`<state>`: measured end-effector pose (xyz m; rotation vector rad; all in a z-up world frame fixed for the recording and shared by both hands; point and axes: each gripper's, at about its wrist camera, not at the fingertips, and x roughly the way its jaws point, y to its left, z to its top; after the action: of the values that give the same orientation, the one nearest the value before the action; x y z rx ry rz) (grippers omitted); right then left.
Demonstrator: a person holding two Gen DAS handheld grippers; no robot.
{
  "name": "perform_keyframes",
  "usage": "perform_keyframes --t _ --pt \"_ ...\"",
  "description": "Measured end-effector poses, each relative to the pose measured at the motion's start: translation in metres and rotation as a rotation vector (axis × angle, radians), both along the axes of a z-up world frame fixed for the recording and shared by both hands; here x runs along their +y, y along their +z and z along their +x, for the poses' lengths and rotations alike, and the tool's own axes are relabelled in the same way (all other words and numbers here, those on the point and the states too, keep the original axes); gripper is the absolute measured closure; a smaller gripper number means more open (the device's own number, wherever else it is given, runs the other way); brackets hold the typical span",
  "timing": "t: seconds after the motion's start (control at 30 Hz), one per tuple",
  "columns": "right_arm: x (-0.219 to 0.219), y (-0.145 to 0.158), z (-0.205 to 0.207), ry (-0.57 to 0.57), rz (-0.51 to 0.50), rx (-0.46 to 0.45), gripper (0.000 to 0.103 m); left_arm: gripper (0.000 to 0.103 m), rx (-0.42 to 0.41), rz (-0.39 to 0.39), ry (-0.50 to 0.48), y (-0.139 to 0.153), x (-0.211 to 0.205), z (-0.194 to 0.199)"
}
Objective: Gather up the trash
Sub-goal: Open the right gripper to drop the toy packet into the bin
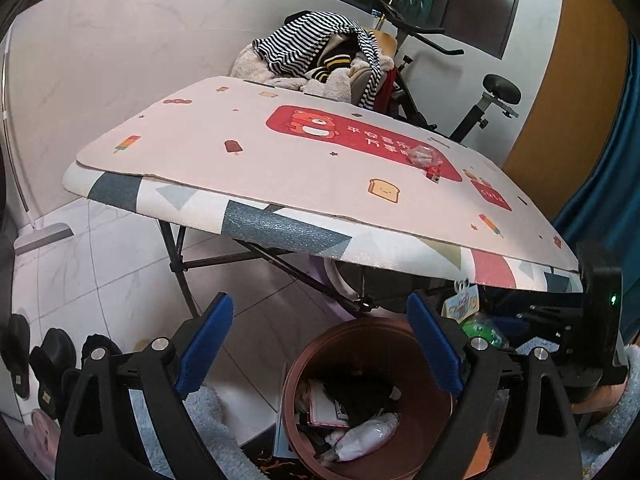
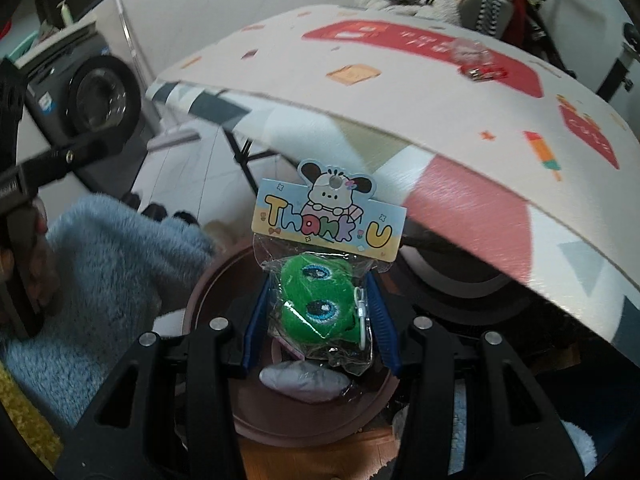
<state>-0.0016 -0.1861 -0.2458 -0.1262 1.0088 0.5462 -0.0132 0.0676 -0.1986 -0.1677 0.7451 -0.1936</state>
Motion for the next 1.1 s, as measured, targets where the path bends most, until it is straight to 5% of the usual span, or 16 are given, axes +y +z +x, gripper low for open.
perform_keyframes --t 0.33,0.53,1.1 --pt "0.006 -0.009 0.003 0.017 -0.023 0.05 0.047 0.016 0.012 -0.005 0.007 -0.003 0.002 0.002" --pt "0.009 -0.007 0.0 0.0 -0.071 0.01 0.012 0.016 0.02 0.003 0.006 -0.005 0.0 0.004" --pt "-0.002 -0.001 0.004 -0.06 -0.048 -0.012 0.009 0.015 0.035 0.023 -0.002 -0.009 -0.006 0.009"
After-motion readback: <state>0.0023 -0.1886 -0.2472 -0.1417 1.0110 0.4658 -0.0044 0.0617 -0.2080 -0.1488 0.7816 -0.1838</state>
